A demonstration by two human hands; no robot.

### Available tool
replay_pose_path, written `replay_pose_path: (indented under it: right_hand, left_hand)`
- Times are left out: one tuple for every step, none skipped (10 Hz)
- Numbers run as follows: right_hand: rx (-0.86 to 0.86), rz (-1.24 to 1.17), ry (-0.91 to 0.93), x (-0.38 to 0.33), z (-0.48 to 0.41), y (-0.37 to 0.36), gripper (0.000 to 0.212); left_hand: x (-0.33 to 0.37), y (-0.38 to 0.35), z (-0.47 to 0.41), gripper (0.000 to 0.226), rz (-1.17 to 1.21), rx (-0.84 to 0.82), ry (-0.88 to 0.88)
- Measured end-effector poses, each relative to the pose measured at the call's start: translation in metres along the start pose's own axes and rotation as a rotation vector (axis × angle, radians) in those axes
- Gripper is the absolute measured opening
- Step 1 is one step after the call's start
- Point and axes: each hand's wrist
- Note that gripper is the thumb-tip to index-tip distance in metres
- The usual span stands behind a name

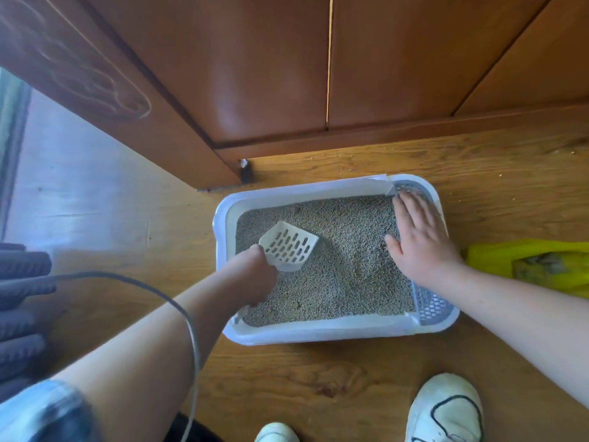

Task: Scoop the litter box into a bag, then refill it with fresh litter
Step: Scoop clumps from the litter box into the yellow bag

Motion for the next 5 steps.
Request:
replay_pose_path:
  right_hand:
    - [-0.001, 0.067, -0.003, 0.000, 0.003, -0.003, 0.078]
    - [0.003, 0.119, -0.001, 0.000, 0.002, -0.003, 0.077]
    - [0.018, 0.128, -0.001, 0.000, 0.002, -0.006, 0.078]
    - [0.035, 0.145, 0.004, 0.001, 0.002, -0.007, 0.076]
    - [0.052, 0.159, -0.005, 0.001, 0.002, -0.007, 0.076]
  left_hand:
    - [0.010, -0.006, -0.010, 0.014, 0.015, 0.017, -0.008]
    - [0.013, -0.003, -0.019, 0.012, 0.010, 0.032, 0.017]
    - [0.018, -0.007, -0.023, 0.018, 0.042, 0.036, 0.075]
    - [0.040, 0.004, -0.005, 0.028, -0.235, -0.178, 0.093]
    - [0.051, 0.006, -0.011, 0.037, -0.420, -0.148, 0.019]
Point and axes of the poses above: each hand's wrist, its own z-axis away from the middle knuckle, its own y-axis out of the back of the hand, x = y × z, and after that the axes turned 2 degrees about z, right-handed
